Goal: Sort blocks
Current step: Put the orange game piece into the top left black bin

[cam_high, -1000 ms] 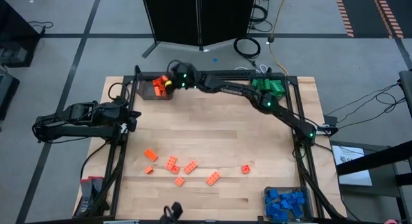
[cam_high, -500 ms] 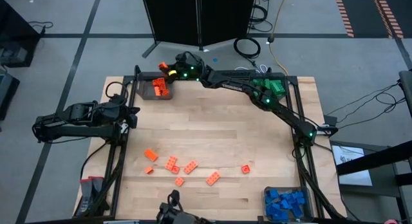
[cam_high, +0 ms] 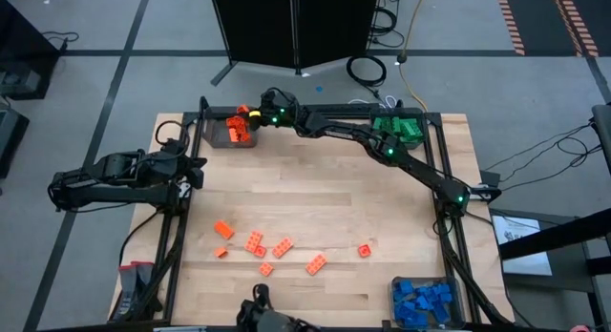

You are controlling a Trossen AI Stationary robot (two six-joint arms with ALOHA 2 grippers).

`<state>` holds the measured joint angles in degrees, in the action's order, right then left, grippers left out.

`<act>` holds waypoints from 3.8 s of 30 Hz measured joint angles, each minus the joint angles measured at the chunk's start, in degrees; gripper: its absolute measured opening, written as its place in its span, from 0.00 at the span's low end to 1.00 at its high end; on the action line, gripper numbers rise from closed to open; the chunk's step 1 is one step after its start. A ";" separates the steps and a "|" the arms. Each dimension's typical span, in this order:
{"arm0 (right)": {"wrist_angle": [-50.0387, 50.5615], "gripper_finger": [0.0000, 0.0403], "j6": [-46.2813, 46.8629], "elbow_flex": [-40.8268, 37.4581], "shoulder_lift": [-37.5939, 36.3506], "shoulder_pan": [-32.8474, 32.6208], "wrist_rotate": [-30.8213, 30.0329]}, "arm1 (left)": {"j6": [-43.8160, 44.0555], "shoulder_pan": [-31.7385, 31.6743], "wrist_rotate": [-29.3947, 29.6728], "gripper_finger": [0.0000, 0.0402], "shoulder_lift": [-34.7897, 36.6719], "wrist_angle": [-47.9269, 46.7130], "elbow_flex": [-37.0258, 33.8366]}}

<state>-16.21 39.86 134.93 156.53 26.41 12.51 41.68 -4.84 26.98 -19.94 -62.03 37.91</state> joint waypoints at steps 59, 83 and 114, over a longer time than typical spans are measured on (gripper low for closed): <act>1.31 0.34 -4.77 0.11 -0.09 0.13 -3.10 | -0.05 -0.01 -0.15 0.00 0.00 -0.08 0.00; -2.35 0.50 -1.43 -0.04 -0.56 0.59 1.57 | -0.13 -0.02 -1.72 0.00 0.00 -0.19 0.00; 23.76 0.22 -41.57 0.23 -6.45 -26.54 -3.89 | -0.15 -0.02 -1.93 0.00 -0.02 -0.77 0.00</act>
<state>7.56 -1.71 135.17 150.08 -0.13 8.62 41.52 -4.86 25.05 -19.97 -62.81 37.91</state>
